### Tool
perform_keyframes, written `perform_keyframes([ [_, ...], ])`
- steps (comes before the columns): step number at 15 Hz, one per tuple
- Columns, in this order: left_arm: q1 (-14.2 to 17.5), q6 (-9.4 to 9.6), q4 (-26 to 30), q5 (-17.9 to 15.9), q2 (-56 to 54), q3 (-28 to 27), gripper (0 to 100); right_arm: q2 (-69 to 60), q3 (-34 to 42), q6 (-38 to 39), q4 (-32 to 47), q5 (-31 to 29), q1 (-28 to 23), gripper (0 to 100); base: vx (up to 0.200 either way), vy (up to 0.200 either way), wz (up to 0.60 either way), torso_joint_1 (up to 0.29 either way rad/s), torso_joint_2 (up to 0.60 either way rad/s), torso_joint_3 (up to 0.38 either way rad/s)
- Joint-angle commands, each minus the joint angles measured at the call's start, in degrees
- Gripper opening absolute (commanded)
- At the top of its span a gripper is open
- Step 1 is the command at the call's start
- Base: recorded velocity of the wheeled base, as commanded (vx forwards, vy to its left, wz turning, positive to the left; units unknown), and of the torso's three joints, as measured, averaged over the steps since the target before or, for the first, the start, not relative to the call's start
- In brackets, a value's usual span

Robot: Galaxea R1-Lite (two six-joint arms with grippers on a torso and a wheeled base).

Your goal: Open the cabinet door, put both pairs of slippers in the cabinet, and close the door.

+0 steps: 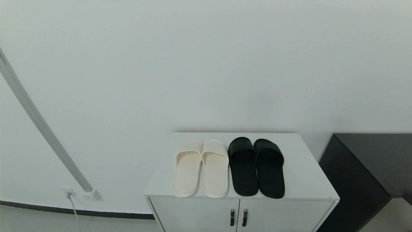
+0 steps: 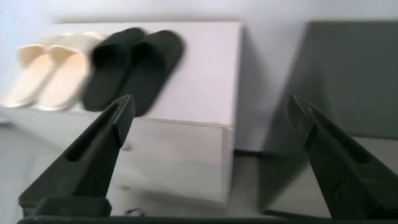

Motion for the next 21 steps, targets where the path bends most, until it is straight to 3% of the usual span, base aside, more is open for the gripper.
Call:
perform_keyframes([
  [1, 0.01, -0.01, 0.00, 0.04, 0.00, 0.00, 0, 16.33, -6.16, 7.14, -3.90, -9.00, 16.05, 100, 0.000, 0.000, 0.00, 0.000, 0.00, 0.000],
  [2, 0.01, -0.01, 0.00, 0.04, 0.00, 0.00, 0, 21.43, -8.71, 11.01, -5.22, -16.91, 25.64, 100, 0.000, 0.000, 0.00, 0.000, 0.00, 0.000],
  [5, 0.01, -0.01, 0.00, 0.04, 0.00, 0.00, 0, 32.24, -11.26, 14.87, -9.79, -24.47, 34.42, 100, 0.000, 0.000, 0.00, 0.000, 0.00, 0.000],
  [10, 0.01, -0.01, 0.00, 0.04, 0.09, 0.00, 0, 54.48, -13.01, 15.58, -30.97, -33.35, 36.27, 100, 0.000, 0.000, 0.00, 0.000, 0.00, 0.000],
  [12, 0.01, -0.01, 0.00, 0.04, 0.00, 0.00, 0, 61.42, -15.39, 15.49, -35.90, -36.07, 36.27, 100, 0.000, 0.000, 0.00, 0.000, 0.00, 0.000],
  [21, 0.01, -0.10, 0.00, 0.04, 0.09, 0.00, 0, 77.77, -30.15, 15.22, -36.77, -39.50, 33.28, 100, 0.000, 0.000, 0.00, 0.000, 0.00, 0.000],
])
